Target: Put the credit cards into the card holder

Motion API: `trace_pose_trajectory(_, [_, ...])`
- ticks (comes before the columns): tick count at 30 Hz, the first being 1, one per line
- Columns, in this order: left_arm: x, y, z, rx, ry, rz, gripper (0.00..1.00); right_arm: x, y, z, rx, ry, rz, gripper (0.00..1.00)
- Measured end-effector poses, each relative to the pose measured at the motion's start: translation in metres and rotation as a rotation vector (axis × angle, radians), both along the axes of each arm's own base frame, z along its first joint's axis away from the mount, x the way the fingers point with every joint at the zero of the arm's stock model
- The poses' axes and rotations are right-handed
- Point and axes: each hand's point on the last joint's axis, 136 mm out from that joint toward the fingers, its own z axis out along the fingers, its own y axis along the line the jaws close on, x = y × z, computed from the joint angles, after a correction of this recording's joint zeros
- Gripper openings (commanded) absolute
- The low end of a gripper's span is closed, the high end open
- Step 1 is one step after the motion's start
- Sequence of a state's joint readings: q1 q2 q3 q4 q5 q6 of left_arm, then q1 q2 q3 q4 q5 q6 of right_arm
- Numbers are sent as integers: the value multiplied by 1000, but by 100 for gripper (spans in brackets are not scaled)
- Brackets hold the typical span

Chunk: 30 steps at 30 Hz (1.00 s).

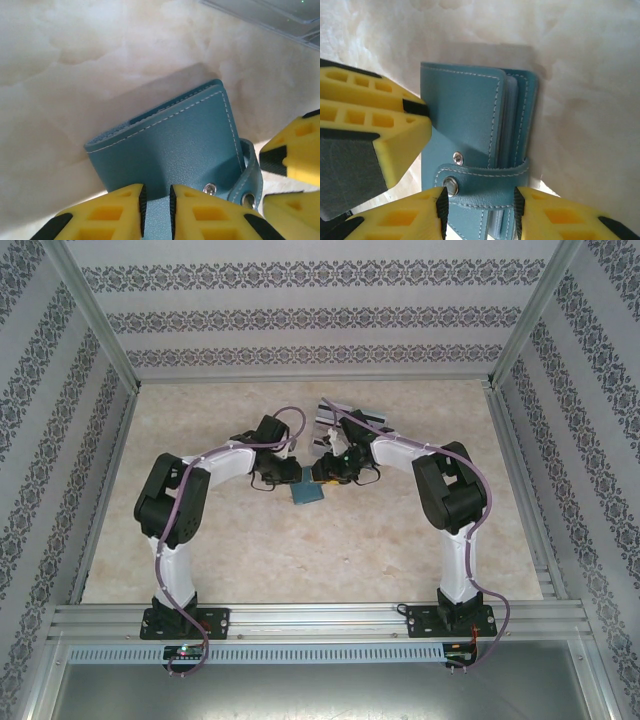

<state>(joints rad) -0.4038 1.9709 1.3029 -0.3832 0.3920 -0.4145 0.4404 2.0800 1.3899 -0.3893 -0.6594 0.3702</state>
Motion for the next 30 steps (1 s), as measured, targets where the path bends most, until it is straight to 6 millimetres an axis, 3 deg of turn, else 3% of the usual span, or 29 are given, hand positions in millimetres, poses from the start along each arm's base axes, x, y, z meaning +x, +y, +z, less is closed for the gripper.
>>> trace_pose_trajectory(19, [1,-8,1,-14,-3,-28,21,2,-1,-2,5,-19,4,35])
trace_pose_trajectory(30, [0,-8,1,-14,0,-26,21,0,7,-7,-74,-55,55,40])
